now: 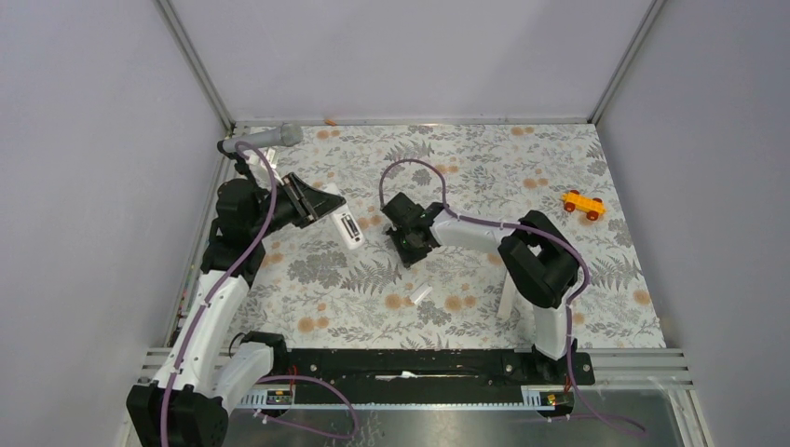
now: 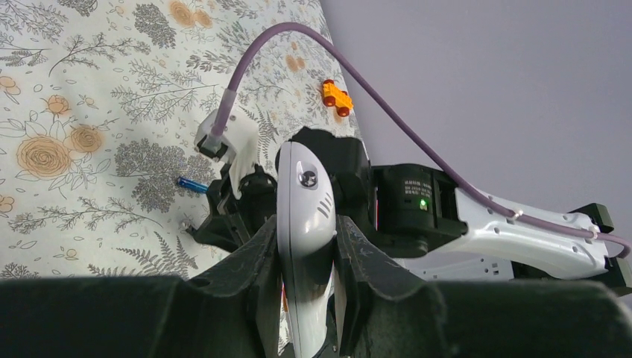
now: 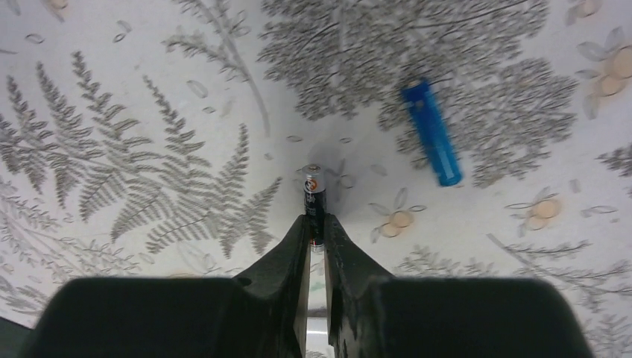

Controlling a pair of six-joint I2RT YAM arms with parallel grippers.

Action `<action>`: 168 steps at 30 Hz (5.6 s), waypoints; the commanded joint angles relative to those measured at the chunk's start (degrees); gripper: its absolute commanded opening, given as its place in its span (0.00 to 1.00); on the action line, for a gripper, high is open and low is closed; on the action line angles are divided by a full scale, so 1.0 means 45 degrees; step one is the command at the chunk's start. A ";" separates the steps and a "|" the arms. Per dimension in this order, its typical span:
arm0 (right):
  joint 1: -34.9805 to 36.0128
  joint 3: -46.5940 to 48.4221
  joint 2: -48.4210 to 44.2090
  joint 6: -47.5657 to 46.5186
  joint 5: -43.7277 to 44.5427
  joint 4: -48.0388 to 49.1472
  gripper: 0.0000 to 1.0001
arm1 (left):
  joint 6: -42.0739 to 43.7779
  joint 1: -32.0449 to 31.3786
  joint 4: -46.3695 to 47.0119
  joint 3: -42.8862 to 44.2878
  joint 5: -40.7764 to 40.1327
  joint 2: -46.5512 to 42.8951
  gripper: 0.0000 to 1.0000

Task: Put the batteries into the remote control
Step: Adjust the battery at the center of the board.

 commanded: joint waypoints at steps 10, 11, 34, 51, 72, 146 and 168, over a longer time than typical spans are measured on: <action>0.0441 -0.2020 -0.2473 0.6902 0.1304 0.0155 0.17 | 0.0340 0.0219 0.0296 -0.0479 -0.0232 -0.1291 0.00; 0.0439 -0.2030 -0.2498 0.7353 0.1321 0.0062 0.17 | 0.0396 0.0220 0.0199 -0.0512 -0.0305 -0.1370 0.00; -0.0127 -0.0497 -0.2058 0.4683 0.3767 -0.2314 0.35 | 0.1495 0.0317 -0.0999 -0.0556 -0.0980 -0.2107 0.00; -0.0001 -0.0397 -0.0673 0.4412 0.0818 -0.2230 0.05 | 0.1490 0.0391 -0.1014 -0.0631 -0.1170 -0.1959 0.00; 0.0440 0.1027 -0.0385 0.5900 -0.1355 -0.1657 0.06 | 0.1882 0.0638 -0.2079 -0.0267 -0.2695 -0.2144 0.00; 0.4372 0.7070 0.3454 0.3692 0.5611 -0.4294 0.00 | 0.2169 0.0727 -0.7933 0.2543 -1.3703 -0.3741 0.00; 0.1015 0.1247 -0.0442 1.1542 0.0607 -0.2315 0.07 | 0.1812 0.0727 -0.7628 0.2022 -1.2194 -0.3622 0.00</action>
